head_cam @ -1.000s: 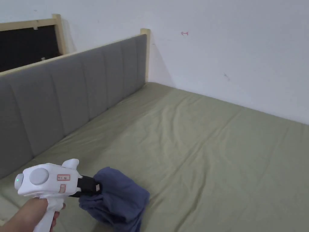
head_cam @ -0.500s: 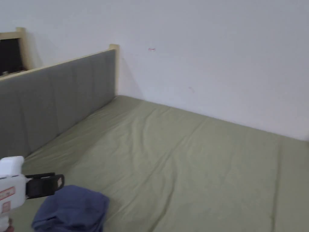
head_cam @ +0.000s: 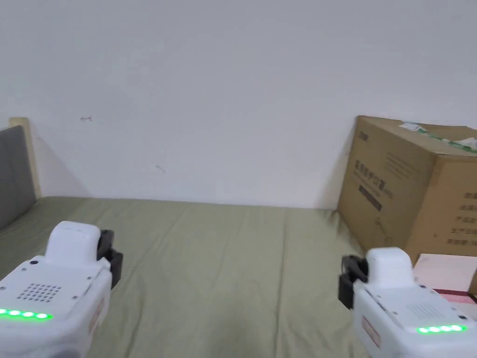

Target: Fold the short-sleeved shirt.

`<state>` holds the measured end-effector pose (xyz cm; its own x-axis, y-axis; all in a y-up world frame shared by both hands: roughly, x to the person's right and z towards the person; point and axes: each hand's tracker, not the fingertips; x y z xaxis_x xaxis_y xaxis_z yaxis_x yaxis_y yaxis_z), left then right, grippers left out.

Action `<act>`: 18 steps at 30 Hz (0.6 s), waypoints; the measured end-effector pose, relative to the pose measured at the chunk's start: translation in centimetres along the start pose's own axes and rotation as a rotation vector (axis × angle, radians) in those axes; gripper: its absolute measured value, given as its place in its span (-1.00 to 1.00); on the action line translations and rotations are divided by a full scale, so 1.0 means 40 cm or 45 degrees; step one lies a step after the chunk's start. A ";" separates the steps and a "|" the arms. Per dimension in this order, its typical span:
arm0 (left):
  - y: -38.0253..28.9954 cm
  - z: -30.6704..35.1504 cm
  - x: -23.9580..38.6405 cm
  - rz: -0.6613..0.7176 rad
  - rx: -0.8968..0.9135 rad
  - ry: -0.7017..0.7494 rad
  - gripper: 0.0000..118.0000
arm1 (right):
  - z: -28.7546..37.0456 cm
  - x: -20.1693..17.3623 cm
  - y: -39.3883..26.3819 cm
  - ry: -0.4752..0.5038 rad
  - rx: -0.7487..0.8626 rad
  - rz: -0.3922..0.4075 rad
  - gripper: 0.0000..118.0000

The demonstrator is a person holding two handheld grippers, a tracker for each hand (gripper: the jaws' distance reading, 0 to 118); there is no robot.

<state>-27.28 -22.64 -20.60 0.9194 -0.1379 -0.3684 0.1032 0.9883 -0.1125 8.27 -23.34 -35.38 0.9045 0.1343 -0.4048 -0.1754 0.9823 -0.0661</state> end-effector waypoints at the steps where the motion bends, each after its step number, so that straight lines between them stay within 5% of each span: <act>1: 0.019 -0.005 0.029 -0.009 0.027 -0.010 -0.92 | -0.006 0.003 0.014 -0.022 0.014 0.016 -0.88; 11: 0.120 0.022 0.151 -0.020 0.095 -0.066 -0.91 | -0.001 0.067 0.069 0.022 0.008 -0.124 -0.79; 18: 0.132 0.014 0.145 0.014 0.088 -0.058 -0.16 | 0.000 0.069 0.073 0.065 0.008 -0.175 -0.28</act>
<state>-21.18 -18.20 -22.80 0.9369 -0.1255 -0.3264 0.1174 0.9921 -0.0442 10.26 -20.08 -36.70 0.8988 -0.0083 -0.4383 -0.0487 0.9917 -0.1186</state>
